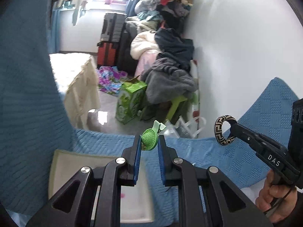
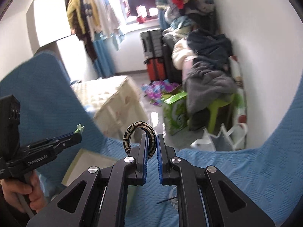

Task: Organize jewelry
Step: 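Carry the hair stick and patterned bangle over the pale green box, then open the left tool releasing the hair stick while the right tool releases the bangle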

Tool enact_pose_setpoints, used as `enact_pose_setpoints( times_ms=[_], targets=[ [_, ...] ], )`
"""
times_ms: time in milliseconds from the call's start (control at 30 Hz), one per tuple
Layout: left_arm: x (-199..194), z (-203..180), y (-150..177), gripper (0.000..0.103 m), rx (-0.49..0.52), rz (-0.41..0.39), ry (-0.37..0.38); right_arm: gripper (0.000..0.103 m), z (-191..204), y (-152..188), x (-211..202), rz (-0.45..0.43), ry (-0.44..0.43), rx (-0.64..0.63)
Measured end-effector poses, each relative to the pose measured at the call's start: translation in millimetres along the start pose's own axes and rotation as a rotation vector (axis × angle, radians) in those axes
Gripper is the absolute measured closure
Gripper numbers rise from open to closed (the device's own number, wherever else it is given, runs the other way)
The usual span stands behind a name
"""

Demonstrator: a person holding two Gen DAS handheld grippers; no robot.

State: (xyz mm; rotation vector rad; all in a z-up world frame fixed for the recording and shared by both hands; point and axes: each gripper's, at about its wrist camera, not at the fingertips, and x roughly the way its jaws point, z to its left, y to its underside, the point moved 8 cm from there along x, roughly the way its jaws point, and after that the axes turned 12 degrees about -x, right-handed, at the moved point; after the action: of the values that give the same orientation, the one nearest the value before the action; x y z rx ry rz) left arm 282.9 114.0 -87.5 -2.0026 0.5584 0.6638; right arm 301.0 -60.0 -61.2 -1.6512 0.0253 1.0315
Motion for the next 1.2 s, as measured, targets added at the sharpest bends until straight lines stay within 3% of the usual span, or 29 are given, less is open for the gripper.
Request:
enact_pose_setpoints(
  times_ms=[200,500,667,833,900,967,1000,1067,1133,1200],
  targets=[
    [13.2,73.3,35.0,0.087,-0.064,0.063,-0.045,0.096,58.0,38.0,45.9,0.088,-0.062,-0.049],
    [47.4,134.8,91.1,0.087,-0.103,0.186,-0.074,0.096,110.2,111.6,90.7,0.251,-0.101,-0.088],
    [59.6,151.5,114.2,0.087,-0.112,0.249,-0.083,0.096,126.4,133.4,99.5,0.294,-0.111,-0.105],
    [60.8,149.8,118.9,0.086,-0.093,0.259,-0.072,0.095,127.2,137.5,102.9,0.313,-0.125,-0.091],
    [57.3,146.7,114.6,0.086,-0.093,0.248,-0.072,0.092,123.6,132.8,100.1,0.303,-0.136,-0.075],
    [50.9,142.7,106.7,0.086,-0.089,0.222,-0.092,0.078,121.3,124.1,93.9,0.281,-0.161,-0.059],
    [47.5,140.1,102.6,0.085,-0.082,0.208,-0.093,0.075,120.8,117.8,88.9,0.263,-0.171,-0.057],
    [37.9,129.7,90.9,0.078,-0.07,0.175,-0.085,0.074,119.3,106.2,80.3,0.232,-0.176,-0.065],
    [27.1,119.7,76.7,0.042,-0.06,0.134,-0.08,0.073,115.0,88.9,64.9,0.185,-0.171,-0.084],
    [13.4,107.6,62.8,0.04,-0.04,0.071,-0.083,0.072,109.2,72.9,50.9,0.147,-0.169,-0.087]
  ],
)
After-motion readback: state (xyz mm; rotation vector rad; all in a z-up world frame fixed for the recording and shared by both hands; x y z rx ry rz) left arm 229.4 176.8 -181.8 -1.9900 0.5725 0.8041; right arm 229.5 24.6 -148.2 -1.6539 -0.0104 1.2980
